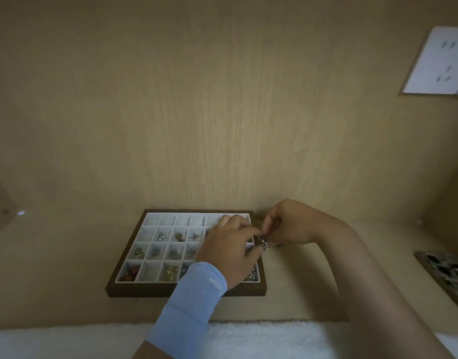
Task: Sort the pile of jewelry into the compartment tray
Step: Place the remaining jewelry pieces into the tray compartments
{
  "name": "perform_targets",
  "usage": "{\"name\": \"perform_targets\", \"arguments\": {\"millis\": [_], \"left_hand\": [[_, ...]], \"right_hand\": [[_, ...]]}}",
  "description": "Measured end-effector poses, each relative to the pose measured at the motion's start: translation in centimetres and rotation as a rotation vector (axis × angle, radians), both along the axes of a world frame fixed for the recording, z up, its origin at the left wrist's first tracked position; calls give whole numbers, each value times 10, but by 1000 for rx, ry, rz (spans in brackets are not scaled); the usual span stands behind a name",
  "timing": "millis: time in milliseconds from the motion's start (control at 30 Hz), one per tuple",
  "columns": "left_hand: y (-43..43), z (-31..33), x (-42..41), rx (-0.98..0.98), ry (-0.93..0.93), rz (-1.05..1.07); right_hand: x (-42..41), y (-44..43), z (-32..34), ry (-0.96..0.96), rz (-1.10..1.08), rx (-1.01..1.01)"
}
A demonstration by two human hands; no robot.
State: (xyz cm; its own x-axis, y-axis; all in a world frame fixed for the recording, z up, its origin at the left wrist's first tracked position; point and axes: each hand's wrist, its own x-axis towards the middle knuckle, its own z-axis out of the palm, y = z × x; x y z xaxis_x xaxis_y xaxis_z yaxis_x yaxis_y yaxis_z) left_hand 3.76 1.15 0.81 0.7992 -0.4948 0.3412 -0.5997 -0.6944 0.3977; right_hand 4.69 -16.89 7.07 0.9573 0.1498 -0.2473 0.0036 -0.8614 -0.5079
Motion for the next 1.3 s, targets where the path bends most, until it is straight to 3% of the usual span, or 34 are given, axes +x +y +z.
{"name": "perform_targets", "arguments": {"millis": [267, 433, 600, 767, 1100, 1300], "left_hand": [[1, -3, 3, -54, 18, 2], [3, 2, 3, -137, 82, 25], [4, 6, 2, -219, 122, 47], [5, 17, 1, -526, 331, 64], [25, 39, 4, -818, 488, 72], [45, 47, 10, -796, 560, 27]], "right_hand": [[5, 2, -11, -29, 4, -21], [4, -9, -6, -36, -27, 119], [-2, -6, 3, -69, -55, 418], [-3, -1, 9, -43, -77, 631], [-6, 25, 14, -107, -128, 774], [-8, 39, 13, -141, -158, 799]]}}
